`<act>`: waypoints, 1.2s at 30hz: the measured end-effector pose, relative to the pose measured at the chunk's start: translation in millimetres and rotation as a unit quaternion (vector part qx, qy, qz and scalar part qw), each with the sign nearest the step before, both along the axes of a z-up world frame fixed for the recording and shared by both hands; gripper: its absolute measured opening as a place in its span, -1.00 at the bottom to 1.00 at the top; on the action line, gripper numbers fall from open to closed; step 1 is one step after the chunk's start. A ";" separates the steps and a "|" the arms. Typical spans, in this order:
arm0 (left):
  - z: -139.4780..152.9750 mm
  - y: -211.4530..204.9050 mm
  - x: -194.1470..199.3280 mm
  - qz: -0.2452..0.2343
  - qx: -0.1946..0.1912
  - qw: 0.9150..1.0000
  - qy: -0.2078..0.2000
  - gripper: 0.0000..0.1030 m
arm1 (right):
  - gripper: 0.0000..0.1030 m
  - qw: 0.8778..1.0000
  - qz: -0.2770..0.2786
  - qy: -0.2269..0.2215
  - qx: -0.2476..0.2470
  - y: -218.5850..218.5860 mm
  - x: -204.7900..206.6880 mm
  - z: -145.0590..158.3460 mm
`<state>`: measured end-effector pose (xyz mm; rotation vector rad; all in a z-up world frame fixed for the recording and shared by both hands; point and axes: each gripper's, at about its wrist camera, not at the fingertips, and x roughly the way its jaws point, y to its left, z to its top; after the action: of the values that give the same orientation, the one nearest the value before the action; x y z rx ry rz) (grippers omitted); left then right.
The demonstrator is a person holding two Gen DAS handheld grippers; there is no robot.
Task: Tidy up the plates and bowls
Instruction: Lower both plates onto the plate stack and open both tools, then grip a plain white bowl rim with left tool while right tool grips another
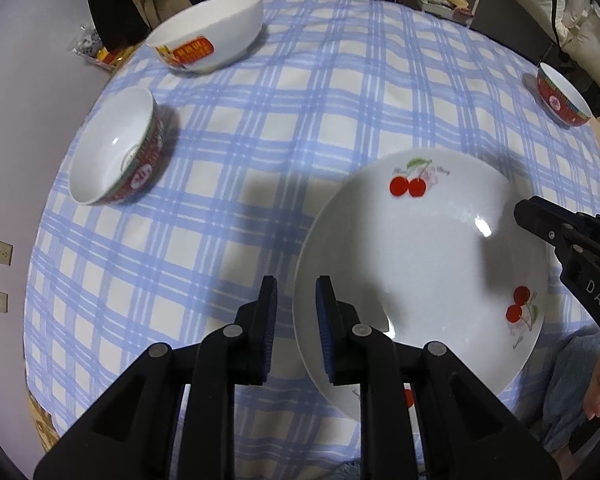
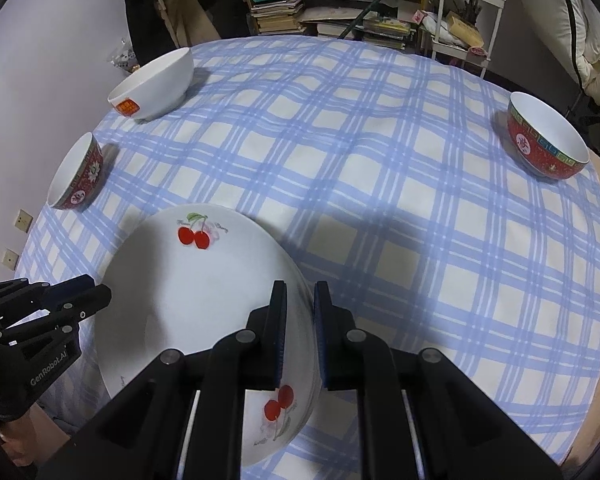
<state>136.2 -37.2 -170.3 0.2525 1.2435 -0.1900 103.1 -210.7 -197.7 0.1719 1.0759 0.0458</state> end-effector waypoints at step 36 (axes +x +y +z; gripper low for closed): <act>75.5 101.2 184.5 0.061 0.068 0.987 -0.133 0.57 | 0.75 0.989 0.107 -0.104 0.014 93.8 188.6 90.4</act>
<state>320.7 64.1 -94.8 0.3090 1.0038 0.0352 291.7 -116.9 -107.3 0.0740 0.8819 0.2662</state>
